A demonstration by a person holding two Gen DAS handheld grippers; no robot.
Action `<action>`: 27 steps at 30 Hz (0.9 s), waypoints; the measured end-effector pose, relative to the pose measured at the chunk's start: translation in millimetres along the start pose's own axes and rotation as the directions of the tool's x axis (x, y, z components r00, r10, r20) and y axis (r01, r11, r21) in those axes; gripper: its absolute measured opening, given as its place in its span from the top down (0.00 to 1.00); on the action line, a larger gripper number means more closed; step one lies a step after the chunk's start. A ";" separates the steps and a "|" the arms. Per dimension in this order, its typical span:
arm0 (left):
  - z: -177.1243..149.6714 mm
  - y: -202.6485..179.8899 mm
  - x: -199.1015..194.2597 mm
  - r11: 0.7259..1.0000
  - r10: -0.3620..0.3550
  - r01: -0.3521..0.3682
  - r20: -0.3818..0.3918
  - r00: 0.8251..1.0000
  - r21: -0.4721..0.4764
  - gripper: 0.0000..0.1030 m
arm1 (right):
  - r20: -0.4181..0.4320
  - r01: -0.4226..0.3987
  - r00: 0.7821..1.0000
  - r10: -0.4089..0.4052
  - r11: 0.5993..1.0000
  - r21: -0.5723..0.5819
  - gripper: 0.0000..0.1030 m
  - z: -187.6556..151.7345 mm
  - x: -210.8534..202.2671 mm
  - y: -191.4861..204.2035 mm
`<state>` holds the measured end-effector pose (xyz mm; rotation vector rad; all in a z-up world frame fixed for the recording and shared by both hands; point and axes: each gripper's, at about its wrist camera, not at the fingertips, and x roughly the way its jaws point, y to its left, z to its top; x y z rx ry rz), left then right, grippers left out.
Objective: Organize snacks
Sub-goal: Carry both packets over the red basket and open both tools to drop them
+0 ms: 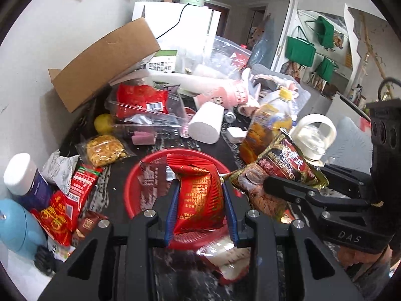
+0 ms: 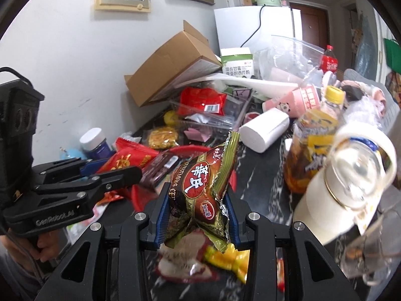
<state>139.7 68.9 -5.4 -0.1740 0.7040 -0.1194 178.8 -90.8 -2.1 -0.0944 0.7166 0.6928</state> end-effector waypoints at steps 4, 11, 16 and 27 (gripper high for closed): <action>1.0 9.5 16.4 1.000 0.017 -0.017 -0.011 1.000 -0.001 0.68 | -0.015 0.017 1.000 -0.017 1.000 -0.015 0.63 8.1 22.3 -1.5; -7.0 19.9 45.3 1.000 0.019 -0.020 -0.063 0.998 -0.007 0.68 | -0.057 0.038 0.998 -0.040 0.999 -0.039 0.63 9.1 52.5 -2.4; -12.7 22.2 58.1 1.000 0.016 -0.017 -0.093 0.996 -0.007 0.68 | -0.081 0.054 0.995 -0.058 0.997 -0.054 0.63 6.6 66.4 -1.9; -21.7 23.2 73.7 1.000 0.013 -0.013 -0.134 0.991 0.000 0.69 | -0.140 0.038 0.989 -0.045 0.998 -0.051 0.62 -4.2 91.8 -4.1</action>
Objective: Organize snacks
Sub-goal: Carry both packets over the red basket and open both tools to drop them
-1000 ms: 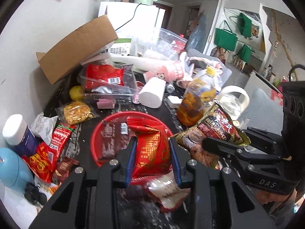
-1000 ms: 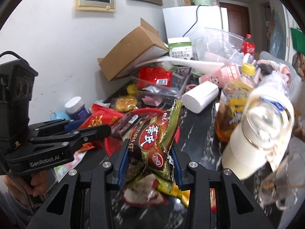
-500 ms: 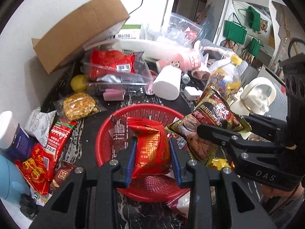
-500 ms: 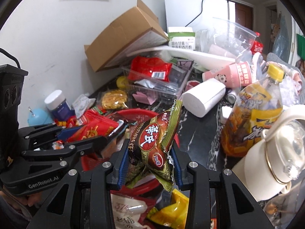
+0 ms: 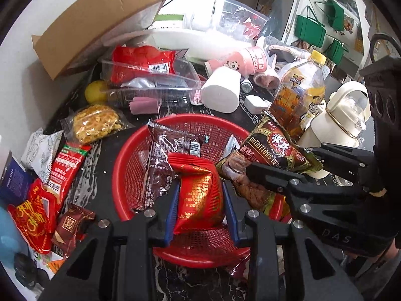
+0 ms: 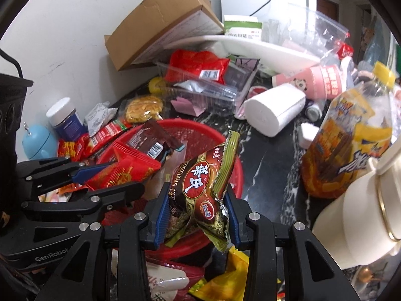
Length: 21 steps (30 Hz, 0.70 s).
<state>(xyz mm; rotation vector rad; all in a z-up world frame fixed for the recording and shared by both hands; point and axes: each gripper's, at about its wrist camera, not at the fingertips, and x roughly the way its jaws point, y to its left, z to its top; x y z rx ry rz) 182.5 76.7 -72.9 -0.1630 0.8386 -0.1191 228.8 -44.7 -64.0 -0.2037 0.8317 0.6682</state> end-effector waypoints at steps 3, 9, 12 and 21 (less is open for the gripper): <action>0.6 0.7 0.4 1.000 -0.005 0.005 -0.001 1.000 -0.002 0.69 | -0.005 -0.005 1.000 0.005 1.000 -0.005 0.62 0.6 1.4 -0.3; 2.7 -3.3 1.9 1.000 0.016 -0.015 -0.013 1.000 0.025 0.68 | -0.014 -0.025 1.000 0.025 1.000 0.017 0.60 4.4 0.4 -4.6; 3.2 -5.4 0.4 0.999 0.029 -0.028 -0.020 0.999 0.040 0.68 | -0.010 -0.016 1.000 0.016 1.000 0.011 0.58 5.4 -3.0 -5.2; 3.4 -5.0 -2.5 0.993 0.113 -0.113 -0.032 0.993 0.022 0.29 | 0.026 0.011 1.000 -0.011 1.000 0.001 0.37 10.8 -20.5 -7.0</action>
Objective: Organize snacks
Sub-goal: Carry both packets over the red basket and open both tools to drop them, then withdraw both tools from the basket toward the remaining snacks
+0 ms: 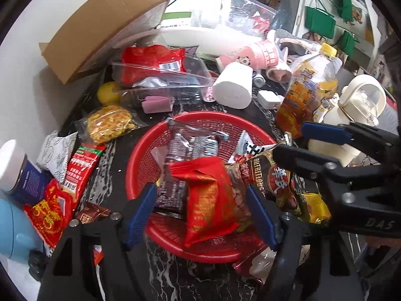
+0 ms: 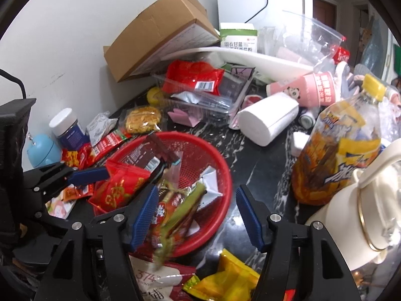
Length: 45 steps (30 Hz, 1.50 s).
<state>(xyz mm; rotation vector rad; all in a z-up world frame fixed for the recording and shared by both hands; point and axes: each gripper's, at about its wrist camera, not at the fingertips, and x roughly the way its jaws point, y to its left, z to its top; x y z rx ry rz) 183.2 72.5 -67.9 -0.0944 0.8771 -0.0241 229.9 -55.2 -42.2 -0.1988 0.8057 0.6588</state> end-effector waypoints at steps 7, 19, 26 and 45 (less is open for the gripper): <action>3.4 -0.6 -13.2 1.000 -0.013 0.013 0.029 1.000 -0.005 0.29 | 0.011 0.020 1.000 -0.020 1.000 -0.005 0.37 2.0 -12.3 -0.8; 15.9 -16.6 -57.9 1.000 -0.008 0.006 0.113 0.994 0.027 0.29 | 0.070 0.050 0.996 -0.051 0.999 0.011 0.37 9.5 -56.2 -1.9; 17.5 -29.3 -94.8 0.999 -0.022 0.015 0.171 0.985 0.043 0.29 | 0.125 0.074 0.989 -0.076 0.997 0.019 0.37 7.1 -97.4 0.1; -16.8 -61.9 -163.1 0.994 -0.085 0.065 0.247 0.965 0.089 0.29 | 0.204 0.142 0.967 -0.151 0.988 0.055 0.33 -34.4 -187.2 16.8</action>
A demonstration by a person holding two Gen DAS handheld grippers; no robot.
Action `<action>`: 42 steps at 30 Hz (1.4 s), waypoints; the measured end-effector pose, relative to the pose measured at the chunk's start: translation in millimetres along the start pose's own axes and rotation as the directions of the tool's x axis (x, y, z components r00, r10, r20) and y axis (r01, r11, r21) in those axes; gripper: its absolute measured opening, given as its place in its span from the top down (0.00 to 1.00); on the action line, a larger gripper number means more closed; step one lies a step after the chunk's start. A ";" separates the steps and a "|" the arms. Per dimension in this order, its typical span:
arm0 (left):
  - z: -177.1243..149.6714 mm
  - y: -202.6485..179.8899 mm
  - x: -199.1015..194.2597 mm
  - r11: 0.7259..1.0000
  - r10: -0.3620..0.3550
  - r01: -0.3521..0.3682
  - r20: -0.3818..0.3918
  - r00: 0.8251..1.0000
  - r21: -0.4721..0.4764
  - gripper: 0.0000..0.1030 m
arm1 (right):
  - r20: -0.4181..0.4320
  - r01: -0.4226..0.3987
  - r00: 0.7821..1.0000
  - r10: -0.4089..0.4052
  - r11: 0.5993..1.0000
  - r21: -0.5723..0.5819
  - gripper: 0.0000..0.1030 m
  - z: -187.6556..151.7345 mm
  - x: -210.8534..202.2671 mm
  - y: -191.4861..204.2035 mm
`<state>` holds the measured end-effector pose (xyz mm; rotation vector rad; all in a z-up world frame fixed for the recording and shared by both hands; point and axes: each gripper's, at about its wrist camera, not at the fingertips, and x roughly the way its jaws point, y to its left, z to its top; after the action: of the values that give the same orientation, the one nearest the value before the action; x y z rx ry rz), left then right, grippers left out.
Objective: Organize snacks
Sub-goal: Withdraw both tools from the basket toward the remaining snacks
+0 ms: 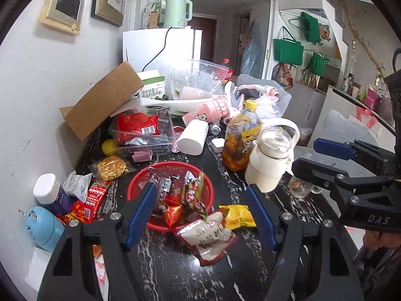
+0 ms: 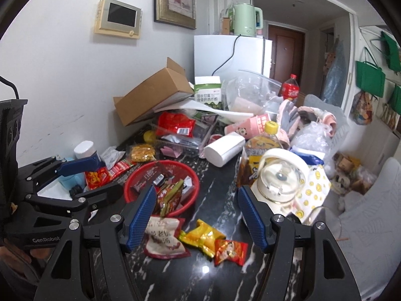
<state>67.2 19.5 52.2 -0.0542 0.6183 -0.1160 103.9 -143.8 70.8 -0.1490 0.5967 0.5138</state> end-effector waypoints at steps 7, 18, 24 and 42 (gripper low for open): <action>-16.7 -12.6 -16.8 1.000 -0.029 0.029 -0.002 1.000 0.008 0.29 | -0.008 0.021 1.000 -0.021 0.999 0.030 0.31 -21.2 -20.5 1.2; -43.8 -27.8 -23.3 0.997 -0.073 0.074 -0.028 0.997 0.008 0.29 | -0.036 0.041 0.999 -0.038 0.996 0.085 0.31 -58.3 -37.4 -3.1; -58.9 -30.8 -12.8 0.995 -0.097 0.097 -0.064 0.993 -0.009 0.29 | -0.071 0.045 0.997 -0.037 0.991 0.122 0.31 -80.0 -33.5 -6.9; -86.6 -23.5 36.3 0.986 -0.139 0.124 -0.134 0.981 -0.116 0.29 | -0.171 0.043 0.985 -0.011 0.981 0.187 0.31 -123.5 9.5 -23.1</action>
<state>44.0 -9.7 -37.2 -0.1924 0.7632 -0.2159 60.6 -194.2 -36.3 -0.0187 0.8053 0.4173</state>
